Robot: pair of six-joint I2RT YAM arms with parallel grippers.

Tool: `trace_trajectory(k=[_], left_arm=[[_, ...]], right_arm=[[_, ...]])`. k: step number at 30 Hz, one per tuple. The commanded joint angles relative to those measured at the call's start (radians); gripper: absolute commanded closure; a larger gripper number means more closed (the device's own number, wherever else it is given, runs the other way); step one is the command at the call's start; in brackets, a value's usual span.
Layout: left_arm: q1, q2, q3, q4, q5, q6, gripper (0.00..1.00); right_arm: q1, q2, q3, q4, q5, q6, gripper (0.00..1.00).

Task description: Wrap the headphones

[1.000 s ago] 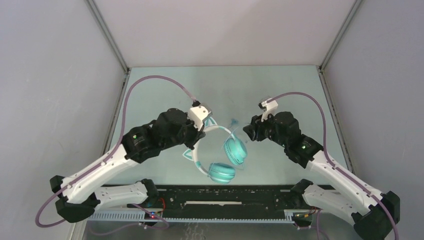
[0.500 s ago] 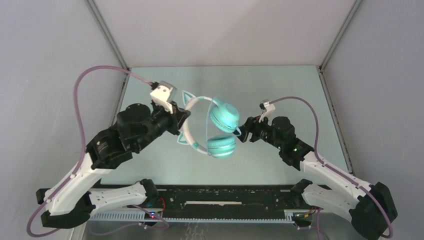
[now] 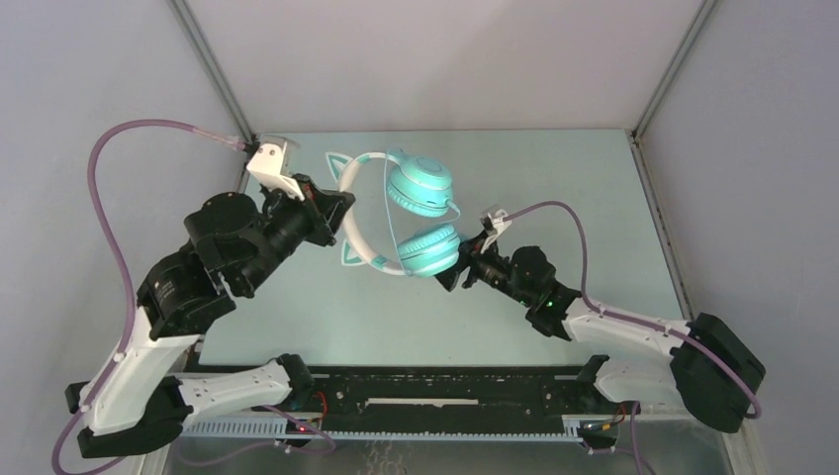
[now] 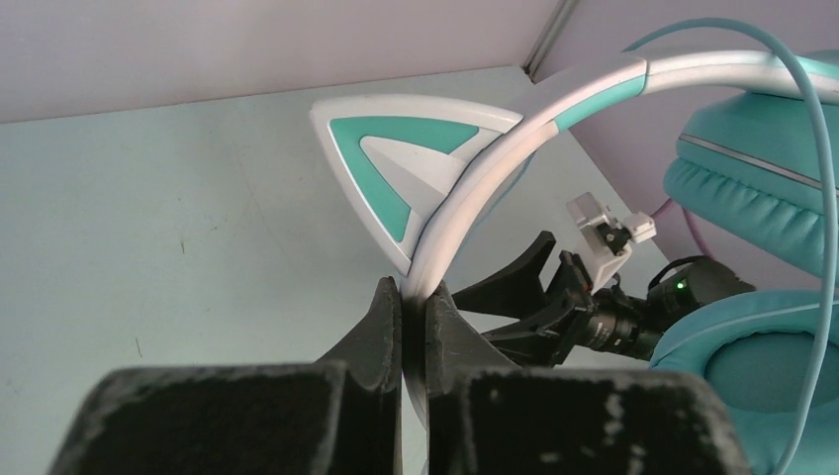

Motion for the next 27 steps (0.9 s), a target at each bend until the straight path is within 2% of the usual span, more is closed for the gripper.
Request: trace_trajectory(k=[1, 5, 11, 23, 27], left_arm=[[0.012, 0.001, 0.083, 0.062, -0.008, -0.06, 1.0], [0.015, 0.02, 0.124, 0.046, 0.004, -0.071, 1.0], [0.019, 0.03, 0.171, 0.025, 0.011, -0.076, 1.0], [0.019, 0.042, 0.219, -0.001, 0.049, -0.119, 1.0], [0.019, 0.054, 0.247, -0.024, 0.045, -0.127, 1.0]], right_arm=[[0.006, 0.093, 0.029, 0.209, 0.059, -0.066, 0.24], [0.004, 0.182, 0.082, 0.232, 0.075, -0.094, 0.23], [0.037, 0.194, 0.104, 0.247, 0.184, -0.125, 0.23], [-0.015, 0.395, 0.202, 0.327, 0.168, -0.06, 0.24], [-0.048, 0.465, 0.244, 0.341, 0.132, -0.013, 0.27]])
